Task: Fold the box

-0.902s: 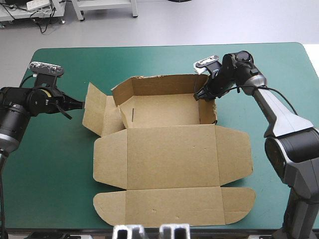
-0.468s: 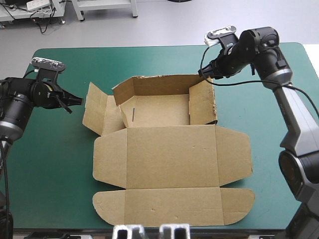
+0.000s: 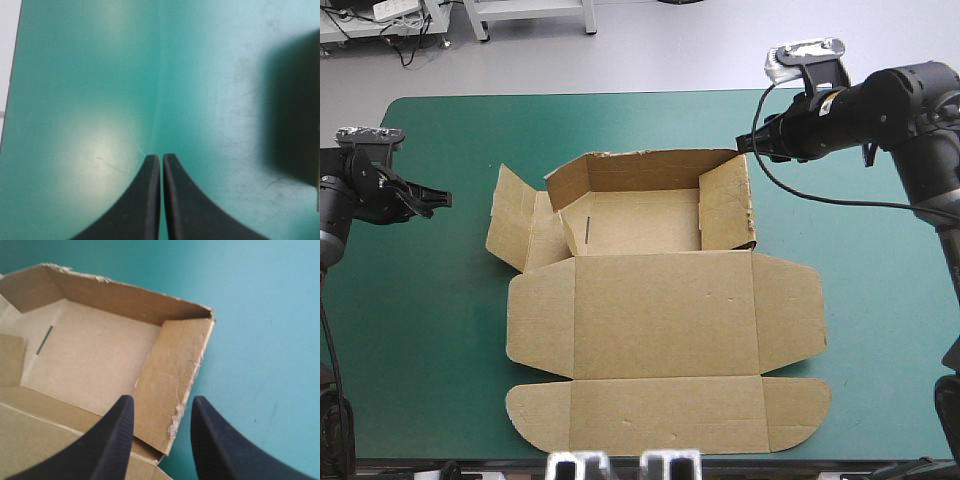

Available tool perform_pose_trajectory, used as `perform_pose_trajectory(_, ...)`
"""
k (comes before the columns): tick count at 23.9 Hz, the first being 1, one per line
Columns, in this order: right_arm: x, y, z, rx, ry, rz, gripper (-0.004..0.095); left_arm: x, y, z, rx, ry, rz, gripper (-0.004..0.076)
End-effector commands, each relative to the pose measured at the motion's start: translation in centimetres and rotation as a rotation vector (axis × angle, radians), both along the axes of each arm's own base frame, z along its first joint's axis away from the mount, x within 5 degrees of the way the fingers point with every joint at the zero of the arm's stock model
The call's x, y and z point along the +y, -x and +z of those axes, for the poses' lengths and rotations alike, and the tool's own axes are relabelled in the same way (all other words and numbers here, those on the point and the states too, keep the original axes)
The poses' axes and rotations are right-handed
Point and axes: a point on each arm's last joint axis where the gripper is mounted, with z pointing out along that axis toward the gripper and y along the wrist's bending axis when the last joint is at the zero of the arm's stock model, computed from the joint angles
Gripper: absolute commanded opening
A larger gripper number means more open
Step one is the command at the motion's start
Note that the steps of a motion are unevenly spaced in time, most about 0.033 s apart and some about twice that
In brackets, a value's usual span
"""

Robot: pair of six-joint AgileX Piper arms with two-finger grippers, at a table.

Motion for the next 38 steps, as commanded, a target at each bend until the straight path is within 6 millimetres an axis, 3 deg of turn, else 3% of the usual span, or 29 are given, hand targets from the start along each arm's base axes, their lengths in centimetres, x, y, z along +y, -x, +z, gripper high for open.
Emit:
perform_pose_trajectory(1, 0.0, -0.6, -1.8, 0.066, 0.031, -0.004, 0.0359, -0.1, 0.3, 2.1, -0.098, -0.005, 0.007, 0.0008)
perform_pose_trajectory(7, 1.5, -6.2, -9.5, 0.258, 0.097, -0.002, 0.0359, -0.2, 0.5, 1.9, -0.067, 0.008, 0.010, 0.0007)
perform_pose_trajectory(13, 2.4, -9.5, -15.2, 0.380, 0.123, -0.002, 0.0358, -0.1, 0.5, 1.9, -0.068, -0.003, -0.004, 0.0006)
perform_pose_trajectory(15, 3.1, -10.1, -16.6, 0.399, 0.101, 0.051, 0.0278, -0.1, 0.4, 2.0, -0.084, -0.010, -0.006, 0.0006)
perform_pose_trajectory(17, 3.7, -10.2, -16.9, 0.407, 0.050, 0.087, 0.0037, -0.1, 0.1, 2.1, -0.117, -0.015, -0.010, 0.0006)
perform_pose_trajectory(19, 3.7, -10.2, -16.5, 0.404, 0.035, 0.090, -0.0015, 0.2, -0.3, 2.3, -0.164, 0.003, 0.010, 0.0006)
perform_pose_trajectory(23, 2.4, -9.6, -12.8, 0.342, 0.013, 0.078, -0.0023, 1.7, -0.9, 2.4, -0.259, 0.123, 0.093, 0.0006)
perform_pose_trajectory(27, -0.7, -8.0, -6.0, 0.178, -0.131, 0.054, -0.0024, 4.9, -1.2, 1.9, -0.333, 0.324, 0.167, 0.0006)
perform_pose_trajectory(28, -1.8, -7.0, -3.4, 0.102, -0.199, 0.066, -0.0024, 6.0, -1.3, 1.6, -0.357, 0.414, 0.158, 0.0006)
perform_pose_trajectory(30, -3.1, -5.5, -0.4, 0.014, -0.265, 0.069, -0.0024, 7.1, -1.3, 1.4, -0.385, 0.522, 0.136, 0.0006)
perform_pose_trajectory(34, -4.7, -2.3, 4.4, -0.146, -0.370, 0.115, -0.0024, 8.4, -1.8, 1.4, -0.482, 0.730, 0.061, 0.0006)
perform_pose_trajectory(38, -5.9, 0.9, 8.2, -0.285, -0.507, 0.188, -0.0023, 8.1, -2.7, 1.3, -0.547, 0.912, -0.042, 0.0006)
